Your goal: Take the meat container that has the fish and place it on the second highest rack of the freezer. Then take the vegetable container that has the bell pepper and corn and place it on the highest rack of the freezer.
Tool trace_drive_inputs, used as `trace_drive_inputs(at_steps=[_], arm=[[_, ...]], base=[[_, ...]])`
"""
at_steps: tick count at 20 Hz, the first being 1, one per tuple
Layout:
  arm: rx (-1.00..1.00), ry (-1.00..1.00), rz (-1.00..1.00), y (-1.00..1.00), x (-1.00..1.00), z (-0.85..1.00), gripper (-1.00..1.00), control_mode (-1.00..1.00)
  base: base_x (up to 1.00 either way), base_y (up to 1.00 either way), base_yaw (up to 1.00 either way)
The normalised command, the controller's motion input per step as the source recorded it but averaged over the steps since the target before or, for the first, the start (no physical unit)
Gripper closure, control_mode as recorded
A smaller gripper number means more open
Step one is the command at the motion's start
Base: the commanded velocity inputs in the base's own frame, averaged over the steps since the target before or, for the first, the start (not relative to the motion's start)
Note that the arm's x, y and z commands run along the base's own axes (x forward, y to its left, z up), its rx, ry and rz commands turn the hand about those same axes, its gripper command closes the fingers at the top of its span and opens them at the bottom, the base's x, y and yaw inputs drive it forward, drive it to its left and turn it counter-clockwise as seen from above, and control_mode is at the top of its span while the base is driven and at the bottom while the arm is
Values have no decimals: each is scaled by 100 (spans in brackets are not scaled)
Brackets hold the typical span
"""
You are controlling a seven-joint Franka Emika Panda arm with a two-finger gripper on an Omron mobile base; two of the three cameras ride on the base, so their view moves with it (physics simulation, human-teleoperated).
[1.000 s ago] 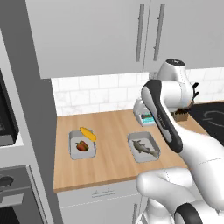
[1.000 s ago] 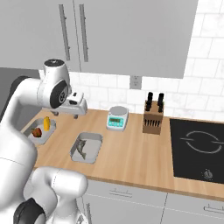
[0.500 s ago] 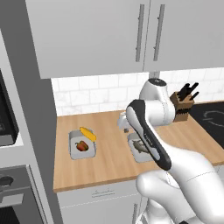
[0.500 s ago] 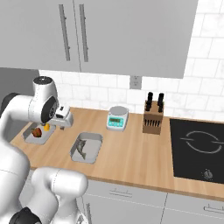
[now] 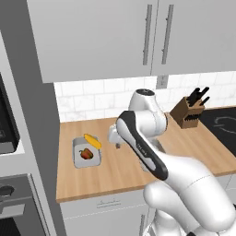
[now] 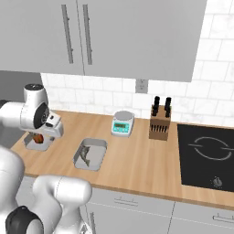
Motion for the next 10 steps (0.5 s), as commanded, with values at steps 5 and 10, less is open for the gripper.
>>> trace_drive_inputs(at_steps=[5, 10], arm=[[0, 15, 0, 60, 0, -14, -100, -100], [0, 11, -1, 65, 0, -24, -100, -100]], base=[[0, 0, 0], [0, 0, 0]])
